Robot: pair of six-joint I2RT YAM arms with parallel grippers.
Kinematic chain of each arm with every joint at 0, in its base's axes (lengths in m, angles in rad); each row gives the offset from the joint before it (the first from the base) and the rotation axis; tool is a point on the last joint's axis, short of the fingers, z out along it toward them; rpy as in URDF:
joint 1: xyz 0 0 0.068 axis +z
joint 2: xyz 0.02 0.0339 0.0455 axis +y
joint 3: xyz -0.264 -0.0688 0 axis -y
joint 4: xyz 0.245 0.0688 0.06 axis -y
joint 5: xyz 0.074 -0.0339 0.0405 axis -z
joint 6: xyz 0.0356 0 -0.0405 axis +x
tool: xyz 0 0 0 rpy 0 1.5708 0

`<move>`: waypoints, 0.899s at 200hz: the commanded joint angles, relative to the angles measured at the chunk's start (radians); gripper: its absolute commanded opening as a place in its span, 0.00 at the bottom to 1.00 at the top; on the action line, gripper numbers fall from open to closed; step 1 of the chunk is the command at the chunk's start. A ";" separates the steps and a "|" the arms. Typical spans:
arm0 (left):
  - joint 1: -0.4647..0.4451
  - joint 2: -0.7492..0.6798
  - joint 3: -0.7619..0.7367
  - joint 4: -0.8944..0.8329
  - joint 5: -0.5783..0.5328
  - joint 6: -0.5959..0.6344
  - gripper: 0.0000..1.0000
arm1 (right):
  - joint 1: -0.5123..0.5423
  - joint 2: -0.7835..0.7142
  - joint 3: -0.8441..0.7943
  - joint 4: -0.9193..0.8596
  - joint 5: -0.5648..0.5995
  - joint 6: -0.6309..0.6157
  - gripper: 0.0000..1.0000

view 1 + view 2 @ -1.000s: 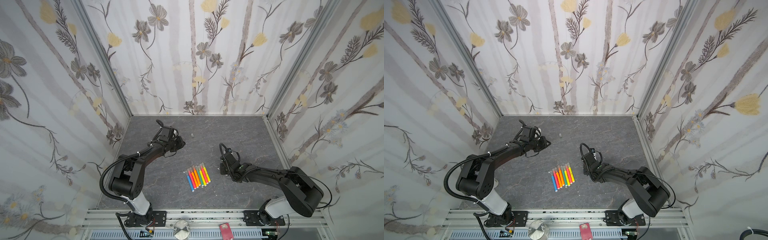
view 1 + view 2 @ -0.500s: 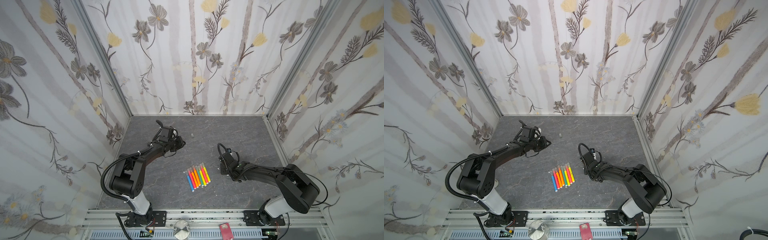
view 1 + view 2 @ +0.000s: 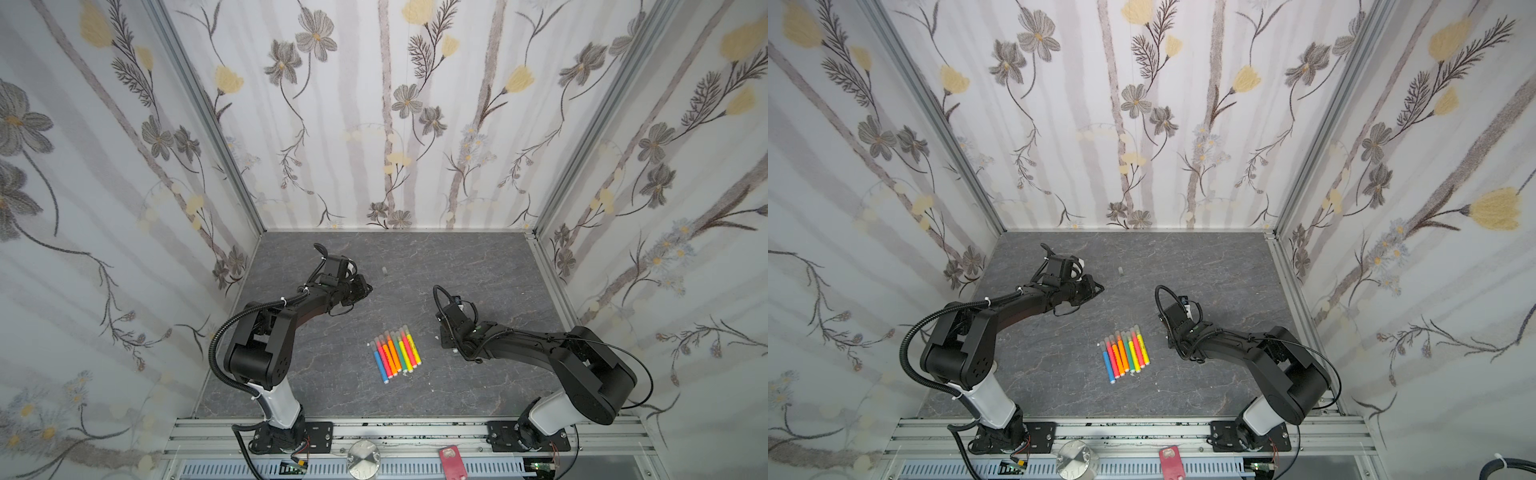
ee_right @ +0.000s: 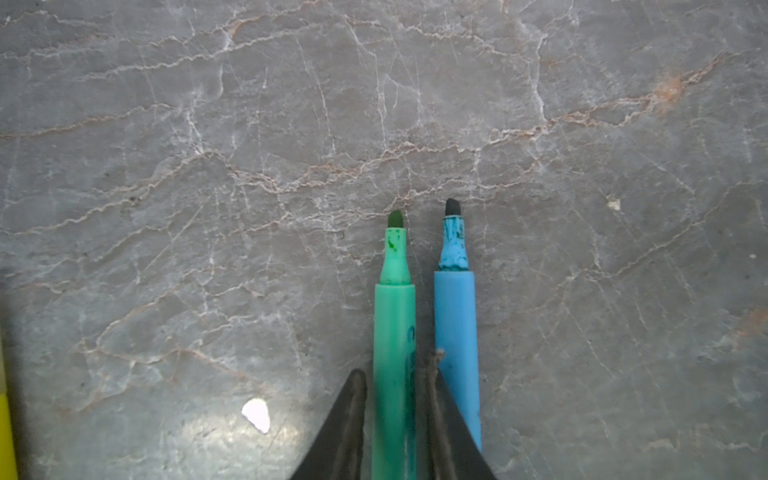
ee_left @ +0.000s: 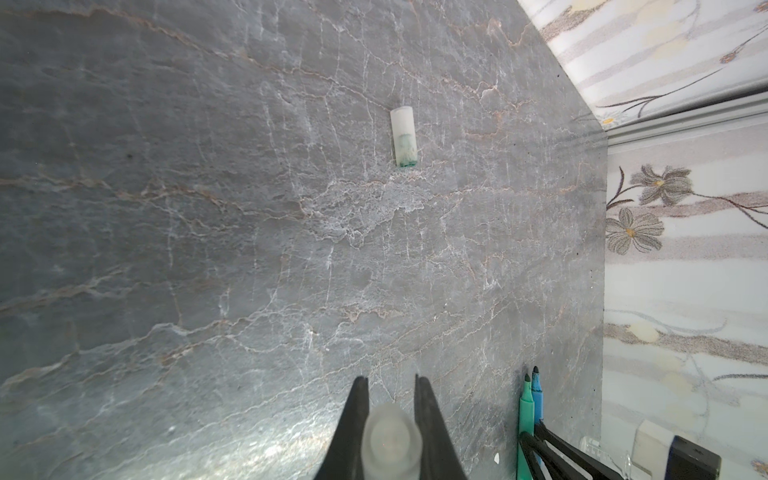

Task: Open the pen caps
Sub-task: 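Set the cap down with the left gripper while the right lays down the marker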

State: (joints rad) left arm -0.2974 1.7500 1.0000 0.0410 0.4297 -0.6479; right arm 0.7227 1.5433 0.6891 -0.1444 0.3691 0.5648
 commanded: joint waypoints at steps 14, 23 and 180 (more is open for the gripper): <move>-0.001 0.056 0.046 0.049 0.002 -0.003 0.00 | 0.006 -0.027 0.006 0.000 0.021 -0.013 0.28; 0.000 0.080 0.066 0.047 0.002 -0.001 0.00 | 0.010 -0.048 -0.001 0.025 0.005 -0.026 0.31; -0.009 0.432 0.444 -0.034 -0.002 0.002 0.10 | 0.017 -0.244 -0.066 0.039 -0.023 -0.036 0.44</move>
State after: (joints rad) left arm -0.3054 2.1658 1.4185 0.0212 0.4194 -0.6365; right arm 0.7403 1.3083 0.6327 -0.1081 0.3386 0.5194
